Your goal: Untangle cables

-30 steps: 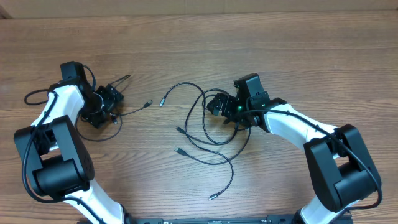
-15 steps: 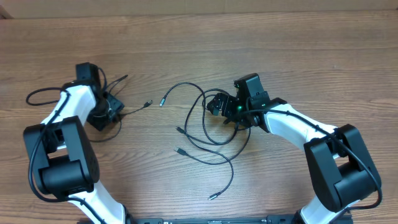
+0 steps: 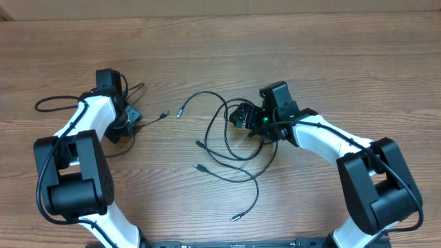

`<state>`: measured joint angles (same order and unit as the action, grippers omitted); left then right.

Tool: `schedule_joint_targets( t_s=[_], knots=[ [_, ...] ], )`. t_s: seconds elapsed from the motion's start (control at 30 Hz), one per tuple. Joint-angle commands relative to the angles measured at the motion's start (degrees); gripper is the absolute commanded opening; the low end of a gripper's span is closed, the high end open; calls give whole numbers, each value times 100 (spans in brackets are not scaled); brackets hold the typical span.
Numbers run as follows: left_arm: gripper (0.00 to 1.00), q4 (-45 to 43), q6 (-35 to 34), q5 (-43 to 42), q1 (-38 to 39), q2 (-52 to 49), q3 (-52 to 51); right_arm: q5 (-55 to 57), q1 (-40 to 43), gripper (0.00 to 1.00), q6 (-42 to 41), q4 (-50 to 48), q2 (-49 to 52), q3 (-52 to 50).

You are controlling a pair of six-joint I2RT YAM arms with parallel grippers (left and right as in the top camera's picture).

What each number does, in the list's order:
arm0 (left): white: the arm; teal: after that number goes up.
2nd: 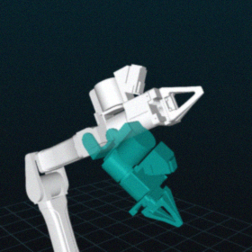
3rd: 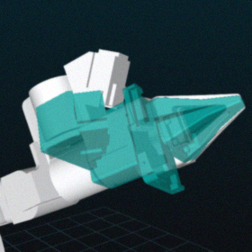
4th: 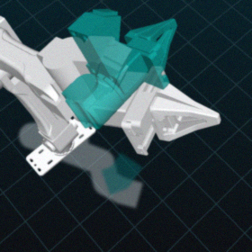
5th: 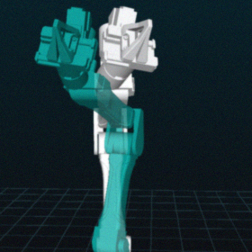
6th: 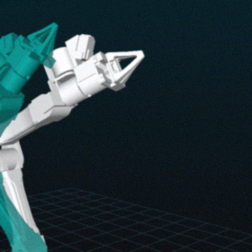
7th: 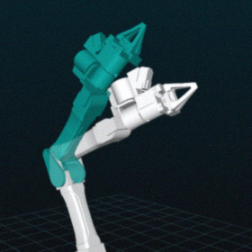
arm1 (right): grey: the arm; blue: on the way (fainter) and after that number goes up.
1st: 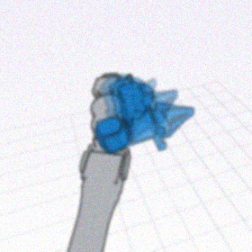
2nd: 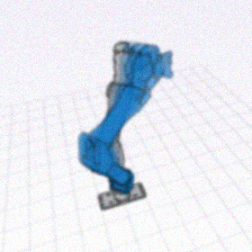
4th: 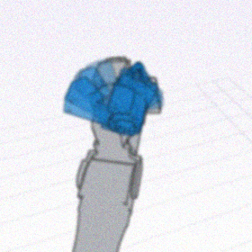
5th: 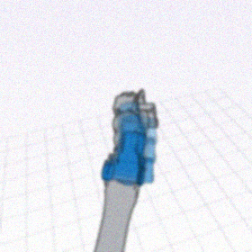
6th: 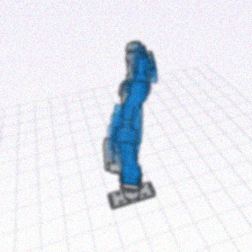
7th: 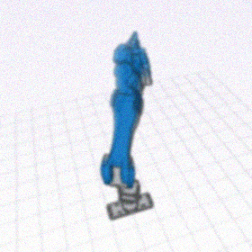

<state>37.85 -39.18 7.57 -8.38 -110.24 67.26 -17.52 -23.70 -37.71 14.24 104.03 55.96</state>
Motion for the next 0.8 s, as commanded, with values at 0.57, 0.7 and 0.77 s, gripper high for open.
schedule_joint_targets(
  t_s=[0.57, 0.7, 0.77],
  knots=[
    [79, 79, 599, -737, 59, -376, -531, 199, 15, 100, -2, 42, 142, -116],
    [80, 63, 599, -734, 59, -376, -531, 199, 15, 100, -2, 42, 144, -116],
    [80, 66, 599, -737, 59, -376, -531, 199, 15, 100, -2, 42, 144, -116]
  ],
)
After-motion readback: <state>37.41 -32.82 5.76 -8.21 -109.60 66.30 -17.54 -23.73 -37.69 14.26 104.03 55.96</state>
